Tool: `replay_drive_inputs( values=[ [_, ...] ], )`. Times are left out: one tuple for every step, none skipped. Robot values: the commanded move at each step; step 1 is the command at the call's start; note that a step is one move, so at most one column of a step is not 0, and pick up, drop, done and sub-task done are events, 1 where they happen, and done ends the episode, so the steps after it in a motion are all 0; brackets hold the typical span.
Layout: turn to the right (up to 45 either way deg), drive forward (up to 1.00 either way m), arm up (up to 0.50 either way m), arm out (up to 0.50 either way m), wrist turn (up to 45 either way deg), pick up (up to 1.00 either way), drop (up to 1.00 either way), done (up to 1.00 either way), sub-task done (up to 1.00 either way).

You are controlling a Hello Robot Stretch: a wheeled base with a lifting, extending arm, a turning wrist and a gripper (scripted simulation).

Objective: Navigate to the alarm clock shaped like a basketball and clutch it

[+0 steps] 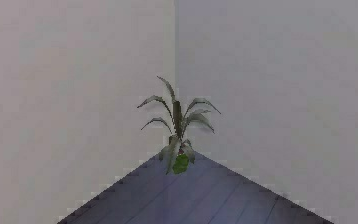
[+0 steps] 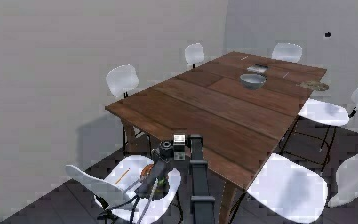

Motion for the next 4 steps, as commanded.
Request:
replay_drive_inputs(
  values=[
    [0.0,0.0,0.0,0.0,45.0,0.0,0.0,0.0,0.0],
    [0.0,0.0,0.0,0.0,45.0,0.0,0.0,0.0,0.0],
    [0.0,0.0,0.0,0.0,15.0,0.0,0.0,0.0,0.0],
    [0.0,0.0,-0.3,0.0,0.0,0.0,0.0,0.0,0.0]
  ],
)
